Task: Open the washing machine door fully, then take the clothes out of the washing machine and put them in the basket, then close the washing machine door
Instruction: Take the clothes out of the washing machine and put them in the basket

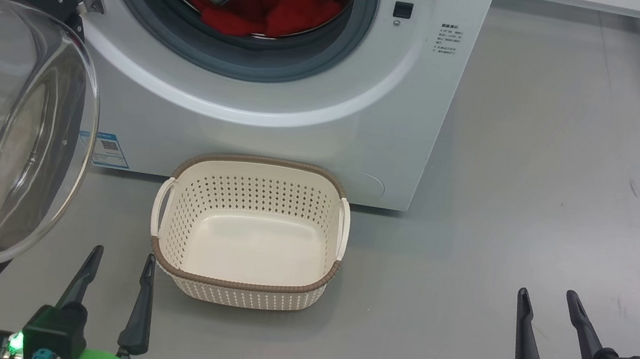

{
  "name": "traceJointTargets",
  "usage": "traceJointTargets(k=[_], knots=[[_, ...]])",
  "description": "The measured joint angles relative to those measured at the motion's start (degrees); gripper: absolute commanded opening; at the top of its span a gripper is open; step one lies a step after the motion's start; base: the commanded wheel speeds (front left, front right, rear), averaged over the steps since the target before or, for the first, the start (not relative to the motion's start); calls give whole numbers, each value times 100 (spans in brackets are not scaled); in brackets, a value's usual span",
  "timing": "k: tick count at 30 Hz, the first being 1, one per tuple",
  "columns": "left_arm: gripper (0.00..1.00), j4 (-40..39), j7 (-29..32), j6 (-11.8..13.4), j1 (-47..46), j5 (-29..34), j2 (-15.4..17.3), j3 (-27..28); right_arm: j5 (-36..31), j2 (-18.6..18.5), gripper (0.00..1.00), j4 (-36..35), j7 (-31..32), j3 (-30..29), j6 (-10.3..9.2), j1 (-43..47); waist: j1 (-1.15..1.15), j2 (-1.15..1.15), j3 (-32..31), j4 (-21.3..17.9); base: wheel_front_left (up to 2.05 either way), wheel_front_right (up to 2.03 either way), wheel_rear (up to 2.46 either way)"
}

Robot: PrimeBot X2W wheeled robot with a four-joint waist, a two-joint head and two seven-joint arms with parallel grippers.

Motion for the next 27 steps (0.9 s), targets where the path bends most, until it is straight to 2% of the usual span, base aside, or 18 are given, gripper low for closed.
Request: traceJointTargets(k=[13, 27], knots=[[100, -32, 52, 2, -1, 42, 0, -62, -1, 31, 100, -4, 0, -12, 3, 5, 0, 0, 19, -11, 57, -57, 0], [100, -80, 81, 26, -5, 144, 3, -121, -27, 44, 100, -19, 0, -45, 48, 5, 0, 0, 114, -13, 104, -104, 0]])
